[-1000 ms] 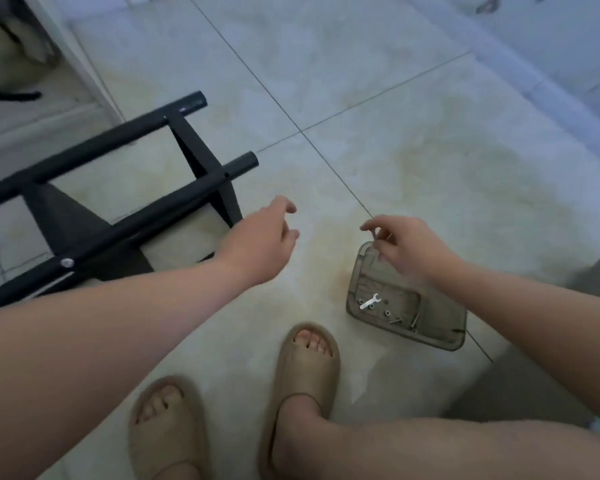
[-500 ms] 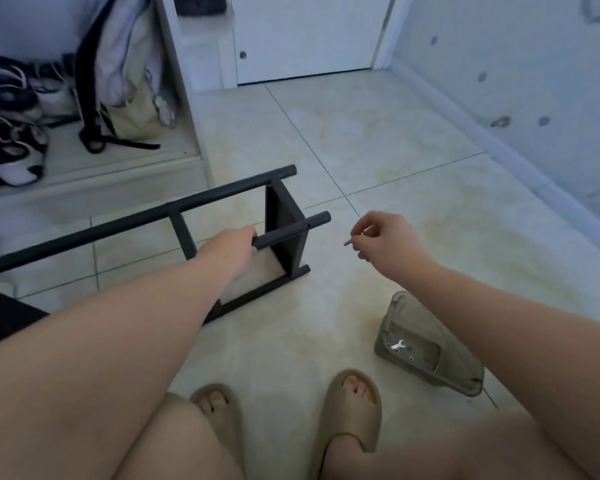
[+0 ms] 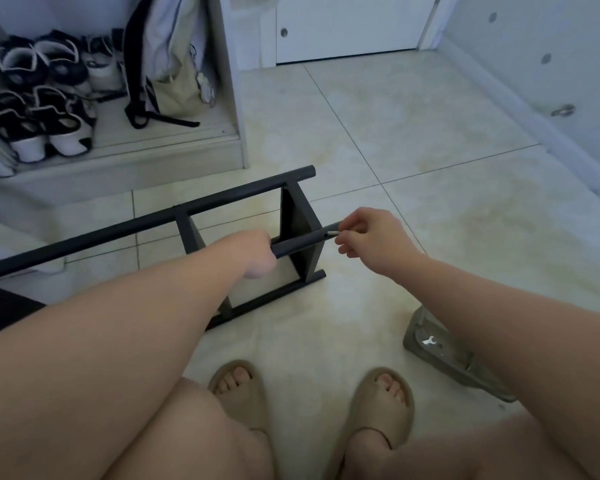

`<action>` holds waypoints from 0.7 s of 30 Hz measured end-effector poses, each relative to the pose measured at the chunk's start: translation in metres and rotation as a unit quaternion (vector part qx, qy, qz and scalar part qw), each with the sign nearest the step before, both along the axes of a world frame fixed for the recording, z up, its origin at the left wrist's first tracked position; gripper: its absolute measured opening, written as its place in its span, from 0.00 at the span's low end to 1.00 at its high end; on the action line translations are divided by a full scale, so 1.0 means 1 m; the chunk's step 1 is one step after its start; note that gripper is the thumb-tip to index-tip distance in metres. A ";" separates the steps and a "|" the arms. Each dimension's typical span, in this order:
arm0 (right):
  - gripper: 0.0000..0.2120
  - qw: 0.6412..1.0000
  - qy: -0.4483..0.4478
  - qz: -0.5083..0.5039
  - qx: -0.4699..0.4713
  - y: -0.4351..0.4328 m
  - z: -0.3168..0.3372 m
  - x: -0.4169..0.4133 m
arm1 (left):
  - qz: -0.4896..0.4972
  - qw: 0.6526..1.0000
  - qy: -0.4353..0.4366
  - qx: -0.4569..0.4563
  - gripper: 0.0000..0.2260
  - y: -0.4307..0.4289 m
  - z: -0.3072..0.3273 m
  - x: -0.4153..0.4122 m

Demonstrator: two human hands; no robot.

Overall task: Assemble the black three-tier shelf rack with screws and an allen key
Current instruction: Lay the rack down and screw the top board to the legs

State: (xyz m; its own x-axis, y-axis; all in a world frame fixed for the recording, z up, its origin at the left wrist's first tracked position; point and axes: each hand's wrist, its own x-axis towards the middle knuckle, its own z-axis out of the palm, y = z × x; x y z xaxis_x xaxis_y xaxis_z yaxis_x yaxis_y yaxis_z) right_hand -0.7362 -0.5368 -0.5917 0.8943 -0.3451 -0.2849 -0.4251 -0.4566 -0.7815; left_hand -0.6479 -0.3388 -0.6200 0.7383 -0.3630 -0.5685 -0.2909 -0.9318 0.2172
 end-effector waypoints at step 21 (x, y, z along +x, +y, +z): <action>0.03 0.999 0.002 0.023 0.043 -0.026 -0.031 0.015 | 0.259 0.910 0.183 -0.267 0.17 -0.070 -0.030 0.034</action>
State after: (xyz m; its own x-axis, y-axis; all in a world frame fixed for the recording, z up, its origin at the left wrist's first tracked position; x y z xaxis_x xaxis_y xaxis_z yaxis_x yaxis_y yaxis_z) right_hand -0.7214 -0.5624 -0.6230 0.9069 -0.2785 -0.3161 -0.4095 -0.4067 -0.8166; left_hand -0.6138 -0.4084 -0.6495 0.6851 -0.3172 -0.6557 0.3395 -0.6574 0.6727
